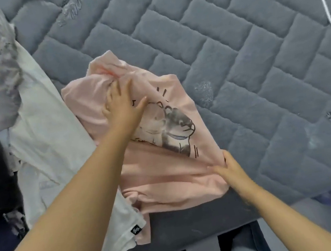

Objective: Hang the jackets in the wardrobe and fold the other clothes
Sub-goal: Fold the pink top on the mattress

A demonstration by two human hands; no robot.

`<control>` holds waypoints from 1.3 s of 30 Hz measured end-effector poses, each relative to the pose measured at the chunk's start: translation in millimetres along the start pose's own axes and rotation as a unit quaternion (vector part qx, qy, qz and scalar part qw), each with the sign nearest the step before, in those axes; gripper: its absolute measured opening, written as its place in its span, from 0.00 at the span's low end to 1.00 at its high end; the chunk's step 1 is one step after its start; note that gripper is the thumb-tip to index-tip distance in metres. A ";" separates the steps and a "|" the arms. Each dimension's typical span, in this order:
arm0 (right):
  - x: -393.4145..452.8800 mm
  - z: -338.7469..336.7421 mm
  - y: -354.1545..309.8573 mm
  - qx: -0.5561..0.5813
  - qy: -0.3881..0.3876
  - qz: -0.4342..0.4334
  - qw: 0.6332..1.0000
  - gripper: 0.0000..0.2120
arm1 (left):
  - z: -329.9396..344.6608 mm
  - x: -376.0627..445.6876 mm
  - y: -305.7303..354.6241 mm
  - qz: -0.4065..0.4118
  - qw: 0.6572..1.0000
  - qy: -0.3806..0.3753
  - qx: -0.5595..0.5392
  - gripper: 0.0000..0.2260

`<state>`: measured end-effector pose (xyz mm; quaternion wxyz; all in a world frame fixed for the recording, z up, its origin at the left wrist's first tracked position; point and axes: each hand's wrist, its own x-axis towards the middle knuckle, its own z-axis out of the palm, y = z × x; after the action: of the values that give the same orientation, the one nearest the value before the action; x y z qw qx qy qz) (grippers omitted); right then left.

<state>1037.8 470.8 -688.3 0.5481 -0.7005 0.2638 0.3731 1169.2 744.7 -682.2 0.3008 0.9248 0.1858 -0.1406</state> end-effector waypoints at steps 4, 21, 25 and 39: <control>57.8 5.6 -50.0 0.060 -0.025 -0.036 0.997 0.09 | 9.1 26.6 -10.6 -0.073 0.992 -0.045 -0.095 0.28; 24.0 -224.5 20.6 0.132 0.297 -0.048 0.944 0.02 | 175.6 -97.7 216.3 -0.028 0.964 -0.163 -0.207 0.05; 36.6 -292.3 30.3 0.083 0.103 0.067 0.989 0.08 | 173.2 -74.4 248.5 0.024 0.986 0.069 -0.147 0.06; 37.1 -263.2 6.8 -0.358 0.143 -0.396 0.833 0.06 | 134.1 -42.5 216.5 -0.018 0.997 -0.065 0.028 0.07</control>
<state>1115.6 216.6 -690.6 0.3157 -0.9380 -0.1130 0.0879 1204.1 489.8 -661.9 0.2841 0.9181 0.1784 -0.2111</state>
